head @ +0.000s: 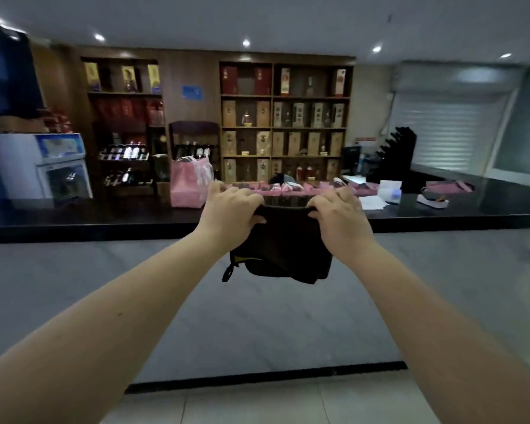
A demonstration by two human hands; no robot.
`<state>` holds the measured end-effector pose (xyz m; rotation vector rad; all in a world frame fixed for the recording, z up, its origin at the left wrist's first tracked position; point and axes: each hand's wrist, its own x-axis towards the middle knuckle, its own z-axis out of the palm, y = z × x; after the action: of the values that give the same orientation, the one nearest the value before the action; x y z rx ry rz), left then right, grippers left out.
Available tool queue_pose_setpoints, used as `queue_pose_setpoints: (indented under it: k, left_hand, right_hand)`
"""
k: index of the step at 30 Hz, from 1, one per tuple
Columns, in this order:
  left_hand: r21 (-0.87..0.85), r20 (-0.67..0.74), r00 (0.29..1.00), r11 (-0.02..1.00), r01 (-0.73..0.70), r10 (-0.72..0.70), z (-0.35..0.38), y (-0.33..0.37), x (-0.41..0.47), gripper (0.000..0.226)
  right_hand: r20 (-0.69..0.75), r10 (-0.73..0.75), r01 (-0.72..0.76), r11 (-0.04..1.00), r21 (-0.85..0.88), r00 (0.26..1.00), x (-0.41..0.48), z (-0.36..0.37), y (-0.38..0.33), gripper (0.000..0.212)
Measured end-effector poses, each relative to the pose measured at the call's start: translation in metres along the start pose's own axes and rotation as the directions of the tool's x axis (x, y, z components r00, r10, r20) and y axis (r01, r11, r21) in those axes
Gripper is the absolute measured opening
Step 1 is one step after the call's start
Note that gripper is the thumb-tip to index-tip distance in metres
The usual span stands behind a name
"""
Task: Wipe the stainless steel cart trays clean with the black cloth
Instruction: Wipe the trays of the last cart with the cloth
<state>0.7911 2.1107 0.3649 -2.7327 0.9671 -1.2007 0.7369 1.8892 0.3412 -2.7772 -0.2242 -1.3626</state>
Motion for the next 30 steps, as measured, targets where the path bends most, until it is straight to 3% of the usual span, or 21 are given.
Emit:
queue_pose_setpoints:
  k: [7,12,20,24,30]
  left_hand:
    - [-0.179,-0.127,0.974,0.962,-0.207,0.186,0.108,0.034,0.174,0.026]
    - [-0.221,-0.265,0.913,0.902,-0.371,0.310,0.172,0.092,0.281,0.024]
    - [-0.333,-0.293,0.854,0.791,-0.513,0.431,0.264,0.194,0.416,0.027]
    - [-0.439,-0.325,0.839,0.717,-0.542,0.436,0.309,0.254,0.467,0.030]
    - [-0.421,-0.468,0.689,0.546,-0.725,0.554,0.352,0.366,0.540,0.028]
  right_hand:
    - [-0.016,0.161,-0.160,0.953,-0.259,0.987,0.068,0.032,0.138,0.019]
    - [-0.063,0.216,-0.223,0.897,-0.383,0.974,0.086,0.034,0.238,0.019]
    - [0.018,0.382,-0.318,0.793,-0.520,0.924,0.107,0.048,0.385,0.019]
    - [-0.027,0.467,-0.392,0.708,-0.587,0.884,0.100,0.053,0.443,0.018]
    - [-0.156,0.597,-0.518,0.500,-0.694,0.787,0.063,0.043,0.521,0.018]
